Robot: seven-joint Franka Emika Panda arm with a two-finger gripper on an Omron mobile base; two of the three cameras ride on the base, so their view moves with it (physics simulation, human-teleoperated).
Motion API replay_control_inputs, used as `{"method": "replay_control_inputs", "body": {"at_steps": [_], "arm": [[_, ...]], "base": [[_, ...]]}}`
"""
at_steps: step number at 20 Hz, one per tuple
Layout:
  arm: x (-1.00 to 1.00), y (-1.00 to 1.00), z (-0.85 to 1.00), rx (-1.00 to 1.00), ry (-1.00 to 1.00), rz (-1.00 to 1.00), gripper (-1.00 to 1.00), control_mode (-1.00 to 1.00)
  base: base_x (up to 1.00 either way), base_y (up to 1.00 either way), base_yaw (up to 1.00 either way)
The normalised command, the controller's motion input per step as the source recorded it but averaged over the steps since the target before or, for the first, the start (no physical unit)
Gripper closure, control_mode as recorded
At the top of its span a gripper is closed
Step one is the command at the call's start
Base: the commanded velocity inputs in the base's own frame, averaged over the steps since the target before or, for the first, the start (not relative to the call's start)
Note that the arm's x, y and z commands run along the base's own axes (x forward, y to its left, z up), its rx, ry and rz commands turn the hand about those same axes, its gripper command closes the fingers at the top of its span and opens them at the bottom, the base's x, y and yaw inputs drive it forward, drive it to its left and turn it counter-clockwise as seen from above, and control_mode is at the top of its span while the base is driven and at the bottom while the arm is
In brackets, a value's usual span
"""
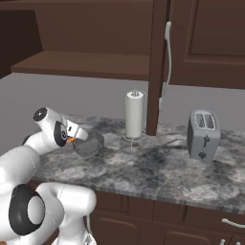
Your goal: Retrieve the tupperware from the cabinet, then place the raw meat into the tupperware to avoid contamination.
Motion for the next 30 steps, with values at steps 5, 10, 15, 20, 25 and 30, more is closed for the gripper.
{"method": "replay_control_inputs", "body": {"at_steps": [5, 10, 15, 20, 25, 30], "arm": [[0.45, 0.00, 0.00, 0.05, -0.01, 0.00, 1.00, -1.00], [0.20, 0.00, -0.02, 0.01, 0.00, 0.00, 1.00, -1.00], [0.14, 0.00, -0.14, 0.01, 0.00, 0.00, 1.00, -1.00], [0.12, -0.02, -0.24, 0.06, 0.00, 0.00, 1.00, -1.00], [0.15, -0.04, -0.17, 0.07, 0.00, 0.00, 1.00, -1.00], [0.15, 0.00, -0.21, 0.05, -0.01, 0.00, 1.00, -1.00]], "base": [[0.00, 0.00, 0.00], [0.00, 0.00, 0.00], [0.00, 0.00, 0.00], [0.00, 0.00, 0.00], [0.00, 0.00, 0.00], [0.00, 0.00, 0.00]]}}
